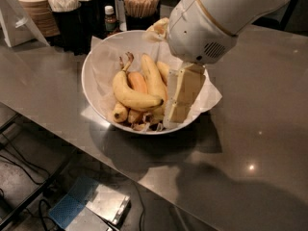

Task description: Pick banana from white bowl

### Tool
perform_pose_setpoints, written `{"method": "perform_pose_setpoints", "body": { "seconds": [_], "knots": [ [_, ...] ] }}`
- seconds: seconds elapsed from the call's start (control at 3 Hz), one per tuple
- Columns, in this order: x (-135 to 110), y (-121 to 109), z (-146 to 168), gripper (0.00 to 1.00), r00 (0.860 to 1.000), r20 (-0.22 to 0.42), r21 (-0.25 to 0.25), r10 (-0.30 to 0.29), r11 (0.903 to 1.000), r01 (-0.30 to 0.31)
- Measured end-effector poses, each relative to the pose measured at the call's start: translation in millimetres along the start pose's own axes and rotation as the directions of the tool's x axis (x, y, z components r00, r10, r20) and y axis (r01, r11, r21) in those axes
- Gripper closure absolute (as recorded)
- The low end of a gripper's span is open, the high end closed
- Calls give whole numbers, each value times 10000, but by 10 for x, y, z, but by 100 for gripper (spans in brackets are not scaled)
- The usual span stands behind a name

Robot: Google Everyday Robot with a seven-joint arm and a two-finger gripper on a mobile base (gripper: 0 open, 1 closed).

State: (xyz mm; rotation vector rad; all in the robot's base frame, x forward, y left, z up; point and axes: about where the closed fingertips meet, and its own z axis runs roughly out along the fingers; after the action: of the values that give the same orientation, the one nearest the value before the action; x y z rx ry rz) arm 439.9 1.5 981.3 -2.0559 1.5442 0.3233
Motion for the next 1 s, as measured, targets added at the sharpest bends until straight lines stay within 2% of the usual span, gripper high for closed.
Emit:
{"method": "perform_pose_setpoints", "body": {
  "seconds": [0.33, 1.0],
  "knots": [
    [41, 25, 21, 0, 9998, 38, 73, 212, 9997, -213],
    [321, 77, 257, 0, 9901, 745, 55, 1188, 9928, -1195]
  ]
}}
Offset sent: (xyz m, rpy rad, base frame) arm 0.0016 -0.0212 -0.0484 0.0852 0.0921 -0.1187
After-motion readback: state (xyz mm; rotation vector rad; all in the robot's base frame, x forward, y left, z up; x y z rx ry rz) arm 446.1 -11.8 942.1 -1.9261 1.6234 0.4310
